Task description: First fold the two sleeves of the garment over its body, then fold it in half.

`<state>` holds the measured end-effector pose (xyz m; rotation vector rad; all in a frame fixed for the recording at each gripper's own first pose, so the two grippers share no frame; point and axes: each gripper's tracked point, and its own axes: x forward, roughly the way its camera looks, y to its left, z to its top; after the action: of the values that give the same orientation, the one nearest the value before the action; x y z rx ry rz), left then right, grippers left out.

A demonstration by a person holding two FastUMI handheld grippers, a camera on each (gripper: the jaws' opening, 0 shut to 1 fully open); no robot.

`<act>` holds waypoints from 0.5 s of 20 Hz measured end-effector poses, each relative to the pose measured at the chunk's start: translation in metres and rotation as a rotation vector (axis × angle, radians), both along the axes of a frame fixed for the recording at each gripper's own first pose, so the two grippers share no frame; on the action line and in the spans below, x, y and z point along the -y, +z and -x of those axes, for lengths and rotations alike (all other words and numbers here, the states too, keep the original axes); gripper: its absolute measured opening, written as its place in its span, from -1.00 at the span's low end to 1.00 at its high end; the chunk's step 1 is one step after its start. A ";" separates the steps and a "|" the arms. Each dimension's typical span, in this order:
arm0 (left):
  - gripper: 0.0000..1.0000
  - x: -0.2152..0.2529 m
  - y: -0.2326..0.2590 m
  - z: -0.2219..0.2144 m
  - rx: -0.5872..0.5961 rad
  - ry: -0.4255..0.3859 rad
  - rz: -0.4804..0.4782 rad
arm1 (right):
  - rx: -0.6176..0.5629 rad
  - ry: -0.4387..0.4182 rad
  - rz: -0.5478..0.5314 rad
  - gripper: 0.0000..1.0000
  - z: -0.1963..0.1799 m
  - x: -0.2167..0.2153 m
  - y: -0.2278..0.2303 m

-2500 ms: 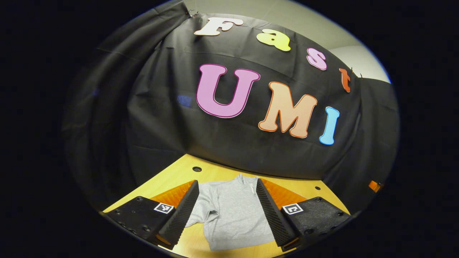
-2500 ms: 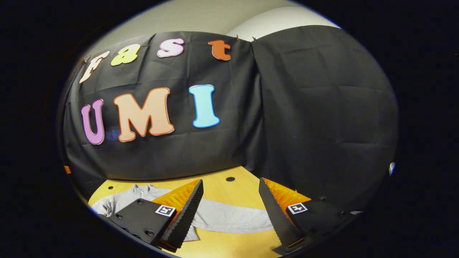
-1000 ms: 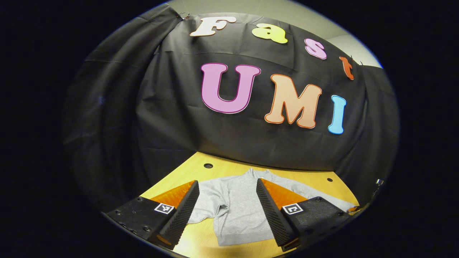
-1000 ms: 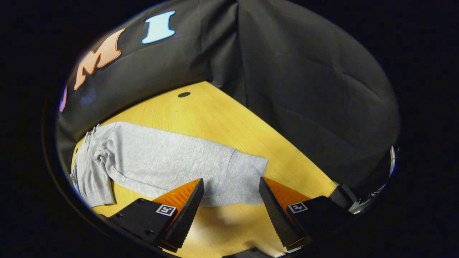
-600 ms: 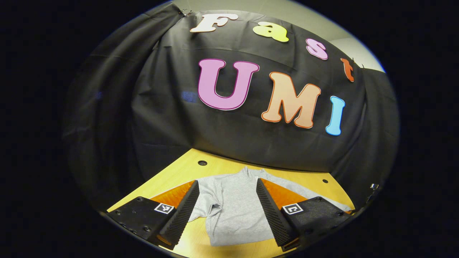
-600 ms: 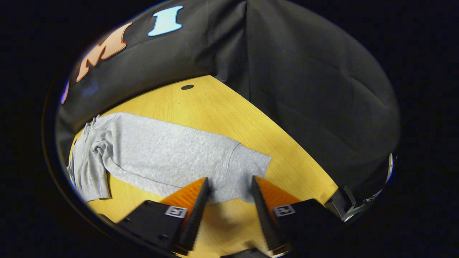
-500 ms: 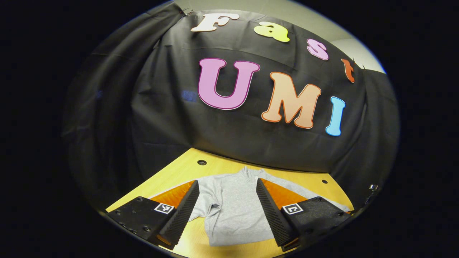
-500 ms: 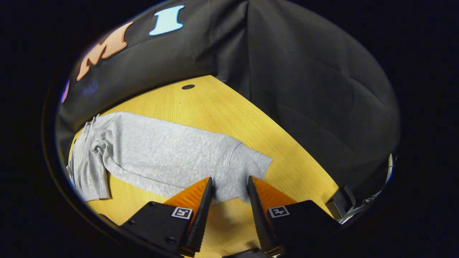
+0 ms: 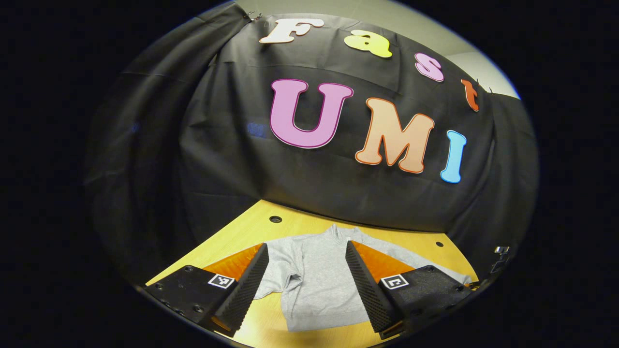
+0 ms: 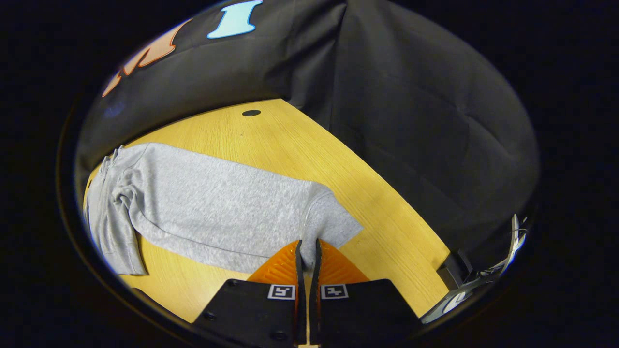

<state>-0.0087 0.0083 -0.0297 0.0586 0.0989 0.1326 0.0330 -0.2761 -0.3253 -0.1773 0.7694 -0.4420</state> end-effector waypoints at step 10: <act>0.87 -0.018 -0.003 0.008 -0.008 0.004 0.007 | 0.103 0.137 -0.054 -0.90 -0.032 -0.091 0.052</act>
<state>-0.0165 0.0265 -0.0329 0.0523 0.1071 0.1359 0.0647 -0.1849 -0.2734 -0.1544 0.6632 -0.2982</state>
